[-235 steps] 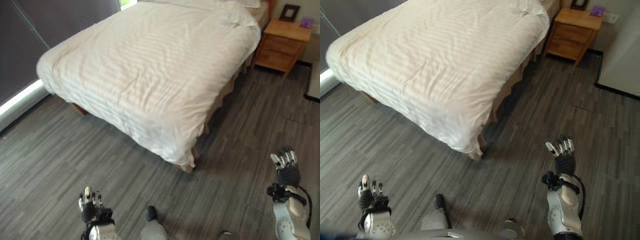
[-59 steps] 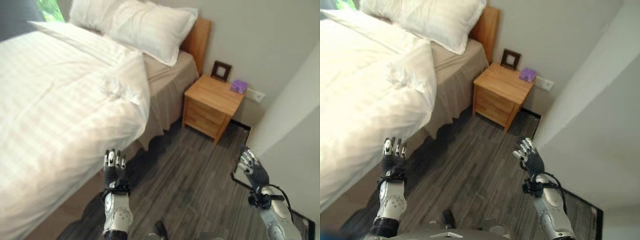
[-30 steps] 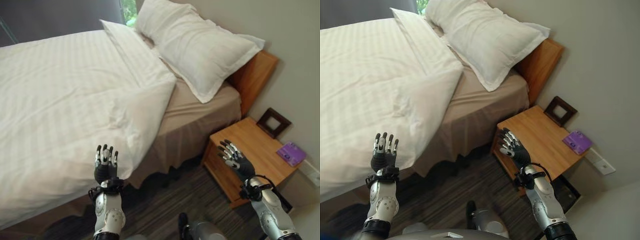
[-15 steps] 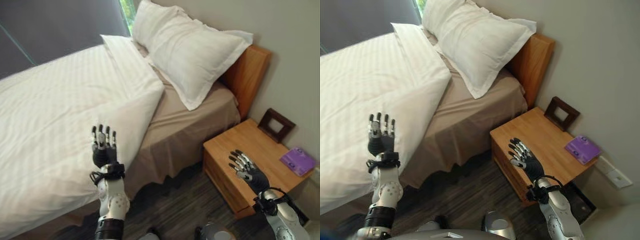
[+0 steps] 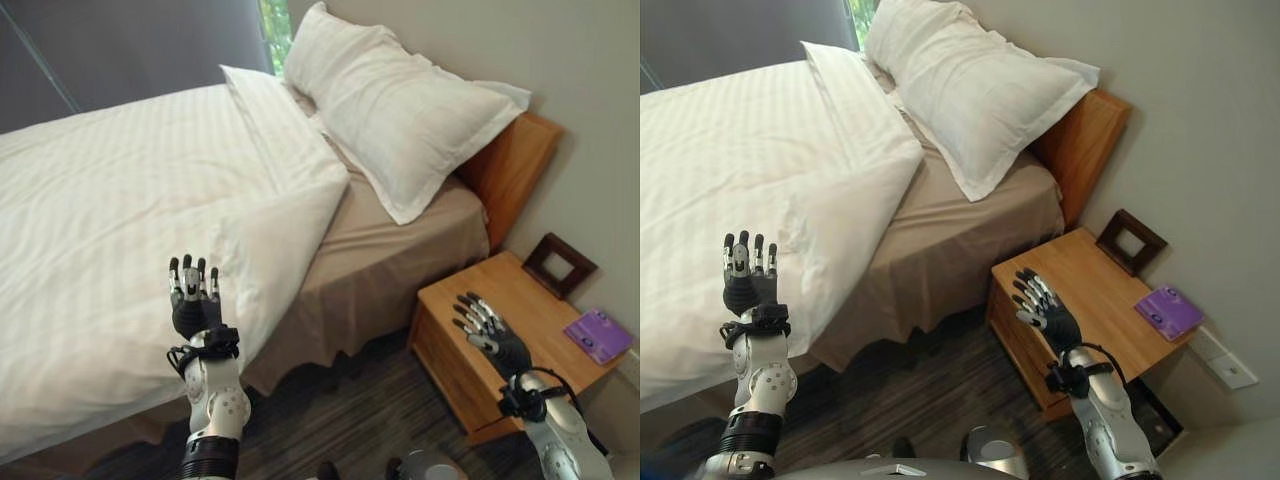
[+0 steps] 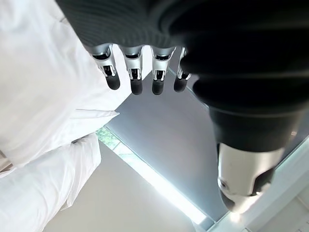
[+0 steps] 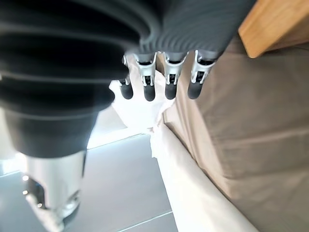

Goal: Making the bed.

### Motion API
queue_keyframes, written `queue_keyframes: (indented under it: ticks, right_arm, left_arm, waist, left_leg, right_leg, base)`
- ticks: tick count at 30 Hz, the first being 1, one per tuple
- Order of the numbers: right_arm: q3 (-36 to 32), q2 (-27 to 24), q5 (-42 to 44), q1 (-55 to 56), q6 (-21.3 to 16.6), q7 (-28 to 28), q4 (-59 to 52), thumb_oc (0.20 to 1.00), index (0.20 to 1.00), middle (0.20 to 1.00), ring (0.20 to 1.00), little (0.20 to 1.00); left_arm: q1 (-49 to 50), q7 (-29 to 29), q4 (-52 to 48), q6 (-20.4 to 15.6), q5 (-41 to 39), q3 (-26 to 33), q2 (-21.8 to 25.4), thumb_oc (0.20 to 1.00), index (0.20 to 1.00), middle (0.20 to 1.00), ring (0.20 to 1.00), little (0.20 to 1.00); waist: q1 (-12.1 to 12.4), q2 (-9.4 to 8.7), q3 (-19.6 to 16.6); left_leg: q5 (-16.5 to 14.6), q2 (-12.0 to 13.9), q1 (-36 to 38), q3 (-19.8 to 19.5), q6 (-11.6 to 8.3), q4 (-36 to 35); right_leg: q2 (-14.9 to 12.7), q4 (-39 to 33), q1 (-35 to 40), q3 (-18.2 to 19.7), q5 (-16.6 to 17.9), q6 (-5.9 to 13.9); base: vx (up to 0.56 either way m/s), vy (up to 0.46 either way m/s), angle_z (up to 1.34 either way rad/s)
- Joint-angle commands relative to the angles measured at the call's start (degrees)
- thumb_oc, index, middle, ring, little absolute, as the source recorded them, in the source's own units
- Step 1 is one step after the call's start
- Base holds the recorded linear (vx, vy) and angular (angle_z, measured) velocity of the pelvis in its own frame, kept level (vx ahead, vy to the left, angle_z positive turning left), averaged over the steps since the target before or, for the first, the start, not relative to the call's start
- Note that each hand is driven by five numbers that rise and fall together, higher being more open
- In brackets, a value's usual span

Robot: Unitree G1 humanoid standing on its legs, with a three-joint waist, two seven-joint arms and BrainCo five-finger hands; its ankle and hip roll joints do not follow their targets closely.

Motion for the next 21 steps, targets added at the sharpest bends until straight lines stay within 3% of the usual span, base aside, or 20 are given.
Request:
queue_keyframes:
  ticks: [1, 5, 10, 12, 13, 15, 19, 21]
  right_arm:
    - [-0.7, 2.8, -0.7, 0.5, -3.5, 0.7, -2.5, 1.000, 1.000, 1.000, 1.000, 1.000]
    - [-1.3, 2.1, -0.2, 0.8, -2.9, 1.5, -2.3, 1.000, 1.000, 1.000, 1.000, 1.000]
    - [-1.5, 0.0, -0.5, 1.5, -2.0, 2.8, -2.5, 1.000, 1.000, 1.000, 1.000, 1.000]
    - [-0.2, -1.7, 0.2, 2.5, -1.1, 4.3, -3.0, 1.000, 1.000, 1.000, 1.000, 1.000]
    - [-0.3, -1.5, 0.2, 2.5, -1.1, 4.3, -3.0, 1.000, 1.000, 1.000, 1.000, 1.000]
    - [1.2, -3.7, 0.8, 3.1, 0.0, 5.6, -3.7, 1.000, 1.000, 1.000, 1.000, 1.000]
    - [2.3, -5.7, 1.7, 3.9, 1.7, 7.1, -4.4, 1.000, 1.000, 1.000, 1.000, 1.000]
    - [2.4, -6.3, 2.3, 3.7, 2.1, 8.1, -4.7, 1.000, 1.000, 1.000, 1.000, 1.000]
  left_arm:
    - [-3.5, 1.1, 0.3, -3.1, 9.5, 0.1, 8.8, 1.000, 1.000, 1.000, 1.000, 1.000]
    - [-4.6, 3.9, 2.5, -2.2, 15.6, 1.1, 12.0, 1.000, 1.000, 1.000, 1.000, 1.000]
    - [-8.2, 6.5, 8.3, -0.4, 18.8, 2.4, 19.8, 1.000, 1.000, 1.000, 1.000, 1.000]
    - [-13.6, 8.5, 21.0, 2.4, 22.5, 2.1, 28.3, 1.000, 1.000, 1.000, 1.000, 1.000]
    - [-14.0, 8.4, 21.5, 2.3, 22.4, 1.9, 28.5, 1.000, 1.000, 1.000, 1.000, 1.000]
    - [-22.3, 6.9, 38.6, 6.8, 24.2, -1.0, 36.7, 1.000, 1.000, 1.000, 1.000, 1.000]
    - [-30.4, 3.5, 53.1, 11.4, 27.8, -4.3, 43.6, 1.000, 1.000, 1.000, 1.000, 1.000]
    - [-34.6, 2.1, 55.1, 12.2, 30.3, -7.2, 45.8, 1.000, 1.000, 1.000, 1.000, 1.000]
  waist:
    - [-0.4, -2.90, -1.6]
    - [0.0, -3.23, -2.7]
    - [-0.2, -2.62, -3.1]
    - [-1.1, -2.00, -3.0]
    - [-1.1, -2.11, -2.9]
    - [-2.5, -1.41, -2.1]
    - [-4.0, -1.05, -0.7]
    - [-4.3, -1.04, 0.4]
  left_leg:
    - [-0.7, 1.9, 4.3, -1.3, -2.62, 0.8]
    - [-0.5, 2.0, 5.3, -1.0, -2.92, 0.0]
    - [0.4, 3.2, 5.7, -1.6, -4.12, -0.6]
    - [1.0, 3.7, 6.0, -1.2, -4.75, -1.6]
    - [1.0, 3.7, 6.0, -1.3, -4.76, -1.7]
    - [1.4, 4.0, 5.6, -0.7, -5.30, -2.3]
    - [2.0, 4.7, 3.9, 0.4, -5.90, -2.7]
    - [2.4, 4.9, 2.5, 0.6, -6.09, -2.7]
  right_leg:
    - [-5.0, -13.2, -1.4, 4.0, 13.9, 7.15]
    - [-4.9, -15.8, 0.7, 2.9, 14.3, 6.55]
    - [-4.4, -17.9, 3.2, 0.8, 13.4, 5.39]
    - [-4.1, -18.9, 3.6, 0.3, 13.3, 5.11]
    - [-4.0, -18.9, 3.7, 0.3, 13.3, 5.10]
    - [-3.6, -19.3, 3.3, 0.3, 13.5, 5.11]
    - [-3.0, -19.6, 1.1, 0.7, 14.3, 5.21]
    - [-2.7, -19.7, -0.6, 0.9, 14.8, 5.12]
  base:
    - [0.07, -0.011, 0.33]
    - [0.07, -0.082, 0.57]
    - [0.06, -0.081, 0.25]
    - [0.04, -0.054, 0.15]
    - [0.02, -0.018, -0.04]
    - [-0.02, -0.006, -0.03]
    - [-0.05, 0.015, -0.03]
    - [-0.08, 0.030, -0.15]
